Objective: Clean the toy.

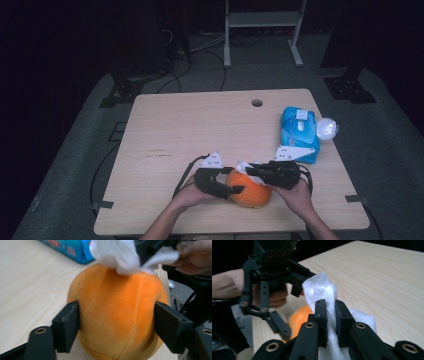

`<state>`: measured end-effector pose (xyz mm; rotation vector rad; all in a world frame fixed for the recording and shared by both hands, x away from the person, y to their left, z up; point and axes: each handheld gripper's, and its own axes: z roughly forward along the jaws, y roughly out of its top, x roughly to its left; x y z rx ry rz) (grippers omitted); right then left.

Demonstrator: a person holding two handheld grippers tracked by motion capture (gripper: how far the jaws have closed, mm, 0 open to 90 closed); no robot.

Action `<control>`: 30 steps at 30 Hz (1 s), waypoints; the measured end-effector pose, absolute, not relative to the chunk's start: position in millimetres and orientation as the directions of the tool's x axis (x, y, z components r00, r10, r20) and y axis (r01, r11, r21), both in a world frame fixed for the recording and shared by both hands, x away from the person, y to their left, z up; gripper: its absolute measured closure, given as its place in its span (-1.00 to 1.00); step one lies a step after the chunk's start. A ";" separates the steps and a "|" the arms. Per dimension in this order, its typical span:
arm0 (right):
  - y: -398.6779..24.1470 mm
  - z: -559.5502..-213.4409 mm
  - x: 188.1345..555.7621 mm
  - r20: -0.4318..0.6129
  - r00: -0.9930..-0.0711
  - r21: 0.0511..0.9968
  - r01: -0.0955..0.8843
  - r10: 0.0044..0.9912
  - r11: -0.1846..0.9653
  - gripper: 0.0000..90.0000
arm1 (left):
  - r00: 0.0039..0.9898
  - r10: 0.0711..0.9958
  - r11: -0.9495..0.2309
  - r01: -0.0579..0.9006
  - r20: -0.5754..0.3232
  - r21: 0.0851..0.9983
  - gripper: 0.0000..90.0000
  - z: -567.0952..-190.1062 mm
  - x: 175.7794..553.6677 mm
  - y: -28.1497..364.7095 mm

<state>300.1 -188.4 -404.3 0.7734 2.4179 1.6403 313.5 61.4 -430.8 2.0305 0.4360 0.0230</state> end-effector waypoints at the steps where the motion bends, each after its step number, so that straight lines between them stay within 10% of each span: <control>1: -185.6 -401.9 297.6 0.172 -0.868 0.898 0.332 0.465 0.288 0.80 | 0.940 0.307 -0.425 0.276 -0.149 0.862 -0.37 -428.0 311.4 59.1; 5: -171.1 -394.2 288.9 0.098 -0.895 0.899 0.267 0.435 0.346 0.81 | 0.953 0.295 -0.465 0.202 -0.064 0.862 -0.36 -422.6 304.2 50.7; 13: -200.0 -402.3 305.9 0.177 -0.850 0.888 0.355 0.497 0.292 0.81 | 0.921 0.339 -0.403 0.327 -0.192 0.855 -0.79 -434.0 315.6 54.9; 20: -192.8 -395.4 300.2 0.144 -0.862 0.891 0.326 0.486 0.314 0.81 | 0.923 0.318 -0.388 0.337 -0.219 0.858 -0.38 -435.1 314.3 55.4; 30: -172.6 -389.6 288.7 0.078 -0.887 0.887 0.270 0.455 0.374 0.81 | 0.950 0.307 -0.453 0.205 -0.064 0.868 -0.36 -424.6 298.6 42.6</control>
